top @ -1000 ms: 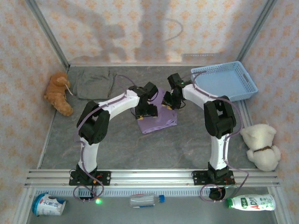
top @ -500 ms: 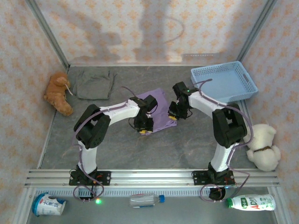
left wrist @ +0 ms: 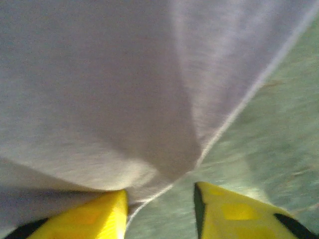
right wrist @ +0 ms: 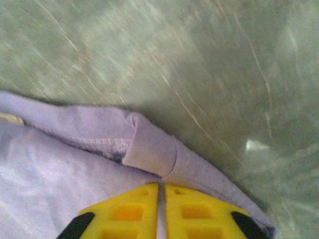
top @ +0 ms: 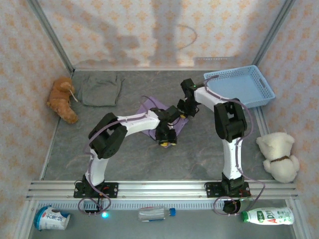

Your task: Fold and stack the mixed laundry pile

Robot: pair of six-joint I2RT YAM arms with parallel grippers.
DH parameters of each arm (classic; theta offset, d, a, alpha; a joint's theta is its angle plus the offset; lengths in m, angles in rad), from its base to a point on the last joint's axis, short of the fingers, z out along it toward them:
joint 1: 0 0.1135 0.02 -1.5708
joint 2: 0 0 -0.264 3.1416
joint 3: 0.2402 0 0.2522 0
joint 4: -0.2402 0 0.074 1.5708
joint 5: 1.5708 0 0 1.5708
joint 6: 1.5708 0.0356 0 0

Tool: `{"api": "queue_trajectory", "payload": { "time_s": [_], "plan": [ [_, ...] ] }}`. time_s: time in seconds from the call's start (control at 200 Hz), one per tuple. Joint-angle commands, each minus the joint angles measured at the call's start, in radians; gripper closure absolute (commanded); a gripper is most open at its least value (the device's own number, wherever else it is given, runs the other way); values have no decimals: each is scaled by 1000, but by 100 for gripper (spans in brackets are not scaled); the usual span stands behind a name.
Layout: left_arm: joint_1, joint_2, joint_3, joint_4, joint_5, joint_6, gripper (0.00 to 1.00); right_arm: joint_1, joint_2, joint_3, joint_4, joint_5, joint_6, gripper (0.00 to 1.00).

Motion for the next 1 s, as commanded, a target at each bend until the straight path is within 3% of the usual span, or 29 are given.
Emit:
{"api": "queue_trajectory", "payload": {
  "time_s": [0.0,0.05,0.12,0.355,0.47,0.741,0.991],
  "plan": [
    [-28,44,125,-21,17,-47,42,-9,18,113,-83,46,-84,82],
    [-25,38,186,-74,-28,-31,33,-12,13,149,-103,43,-95,79],
    [-1,14,248,-145,-95,1,28,-14,-10,171,-122,43,-97,73],
    [182,-172,194,-219,-180,143,24,-66,-149,89,-131,85,-52,47],
    [274,-190,173,-260,-203,250,24,-86,-229,14,-131,121,-45,36],
    [406,-56,200,-252,-366,391,25,-86,-435,-236,-118,186,6,14],
    [416,120,283,-265,-394,448,25,-87,-539,-373,-95,232,50,12]
  ]
}}
